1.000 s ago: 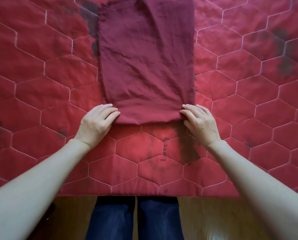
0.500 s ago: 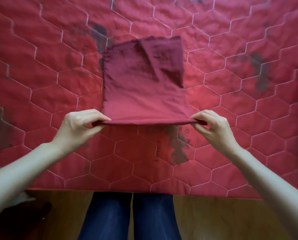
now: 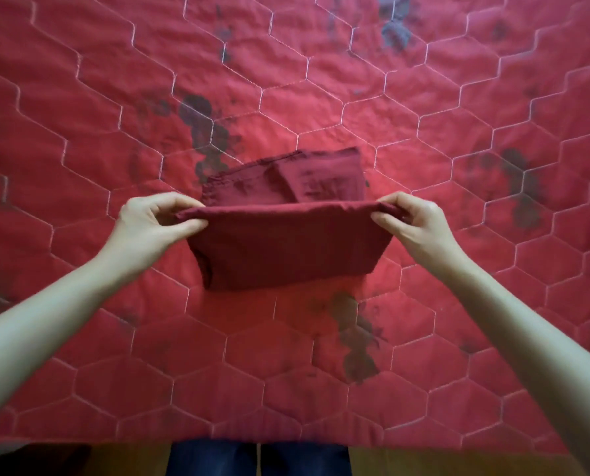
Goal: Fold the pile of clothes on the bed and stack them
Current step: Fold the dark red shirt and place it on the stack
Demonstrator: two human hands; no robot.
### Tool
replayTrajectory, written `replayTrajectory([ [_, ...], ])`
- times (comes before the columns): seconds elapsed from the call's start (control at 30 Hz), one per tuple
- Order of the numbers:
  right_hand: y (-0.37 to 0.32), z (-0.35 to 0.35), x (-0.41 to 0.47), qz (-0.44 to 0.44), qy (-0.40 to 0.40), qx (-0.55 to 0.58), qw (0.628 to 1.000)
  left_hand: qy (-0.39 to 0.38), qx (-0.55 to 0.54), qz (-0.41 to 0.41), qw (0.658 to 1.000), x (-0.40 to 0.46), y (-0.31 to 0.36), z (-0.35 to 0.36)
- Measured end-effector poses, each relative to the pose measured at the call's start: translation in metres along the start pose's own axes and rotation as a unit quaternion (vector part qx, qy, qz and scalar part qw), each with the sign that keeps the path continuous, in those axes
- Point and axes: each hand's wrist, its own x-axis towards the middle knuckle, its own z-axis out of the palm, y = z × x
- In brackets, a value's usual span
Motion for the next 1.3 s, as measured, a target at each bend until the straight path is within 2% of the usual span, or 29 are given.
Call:
replayTrajectory([
  [0.13, 0.000, 0.011, 0.063, 0.012, 0.049, -0.020, 0.999, 0.006, -0.031, -0.007, 0.999, 0.061, -0.005, -0.004],
  [0.3, 0.013, 0.033, 0.126, 0.069, 0.077, -0.074, 0.992, 0.009, 0.007, -0.039, 0.999, 0.124, -0.028, 0.007],
  [0.47, 0.023, 0.045, 0.149, 0.101, 0.101, -0.065, 0.988, 0.019, 0.032, -0.091, 0.995, 0.144, -0.043, 0.011],
  [0.53, 0.021, 0.048, 0.149, 0.097, 0.120, -0.043, 0.987, 0.049, 0.056, -0.096, 0.993, 0.140, -0.042, 0.013],
  [0.6, 0.017, 0.054, 0.144, 0.080, 0.154, -0.043, 0.984, 0.119, 0.194, -0.067, 0.971, 0.131, -0.038, 0.017],
  [0.67, 0.009, 0.064, 0.137, 0.030, 0.210, -0.082, 0.974, 0.179, 0.301, -0.002, 0.937, 0.117, -0.028, 0.027],
  [0.77, -0.010, 0.091, 0.122, -0.094, 0.277, -0.159, 0.943, 0.190, 0.333, 0.107, 0.917, 0.093, -0.013, 0.064],
  [0.83, -0.020, 0.124, 0.109, -0.153, 0.241, -0.198, 0.938, 0.136, 0.355, 0.138, 0.915, 0.076, -0.012, 0.102],
  [0.93, -0.016, 0.170, 0.088, -0.189, 0.116, -0.289, 0.931, 0.040, 0.440, 0.134, 0.887, 0.062, -0.030, 0.139],
  [1.03, 0.015, 0.168, 0.092, -0.196, 0.058, -0.386, 0.900, 0.022, 0.492, 0.094, 0.865, 0.070, -0.059, 0.136],
  [1.13, 0.041, 0.134, 0.116, -0.149, 0.087, -0.435, 0.884, 0.052, 0.493, 0.076, 0.865, 0.071, -0.076, 0.129],
  [1.3, 0.057, 0.074, 0.153, 0.055, 0.103, -0.415, 0.903, 0.044, 0.491, 0.056, 0.868, 0.061, -0.070, 0.126],
])
